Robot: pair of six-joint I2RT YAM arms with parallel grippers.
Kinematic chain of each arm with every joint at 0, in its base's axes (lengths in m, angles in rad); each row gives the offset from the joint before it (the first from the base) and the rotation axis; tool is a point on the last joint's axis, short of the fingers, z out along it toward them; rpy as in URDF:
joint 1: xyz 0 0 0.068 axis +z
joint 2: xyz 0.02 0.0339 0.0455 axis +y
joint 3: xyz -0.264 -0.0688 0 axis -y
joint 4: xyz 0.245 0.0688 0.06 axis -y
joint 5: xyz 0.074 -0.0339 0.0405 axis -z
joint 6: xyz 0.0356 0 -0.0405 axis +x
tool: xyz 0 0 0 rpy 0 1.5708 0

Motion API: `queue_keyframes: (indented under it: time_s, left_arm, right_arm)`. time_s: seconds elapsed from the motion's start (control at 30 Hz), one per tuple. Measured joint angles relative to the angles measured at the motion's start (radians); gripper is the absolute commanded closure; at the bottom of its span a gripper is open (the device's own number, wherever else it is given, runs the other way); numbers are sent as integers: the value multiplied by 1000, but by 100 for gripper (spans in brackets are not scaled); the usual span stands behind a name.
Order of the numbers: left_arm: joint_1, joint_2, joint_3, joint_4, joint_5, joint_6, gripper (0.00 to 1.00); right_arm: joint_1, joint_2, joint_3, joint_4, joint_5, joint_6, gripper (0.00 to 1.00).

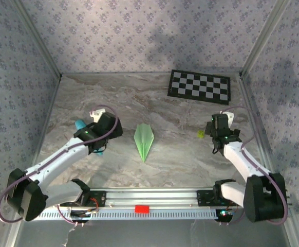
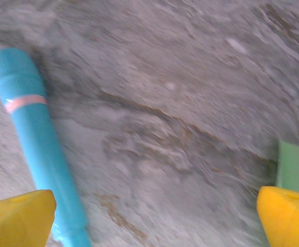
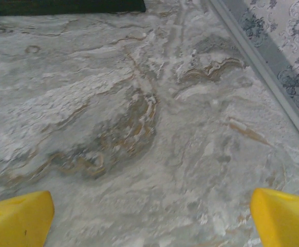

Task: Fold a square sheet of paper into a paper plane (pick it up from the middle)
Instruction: Reset both arms

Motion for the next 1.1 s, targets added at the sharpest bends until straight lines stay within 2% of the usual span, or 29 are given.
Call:
queue_keyframes:
  time_s: [0.27,0.43,0.6,0.77,1.1]
  left_arm:
    - [310,-5,-73,183,16,193,0]
    - [423,43,-144,335,23,320,0]
    - [482,121,-199,490,47,446,0]
    - [515,187,-262,703,119,539,0]
    - [594,325,-369,1110,311,637,0]
  right_arm:
    - [-48,134,-97,357,-130,-154,0]
    - [-77,202,-108,523,-245,-229,1]
    - [-98,237,-136,700,-364,-278,1]
    - [-111,321,-187,850,-446,-304,0]
    - [-134,362,-179,882,-456,-295,0]
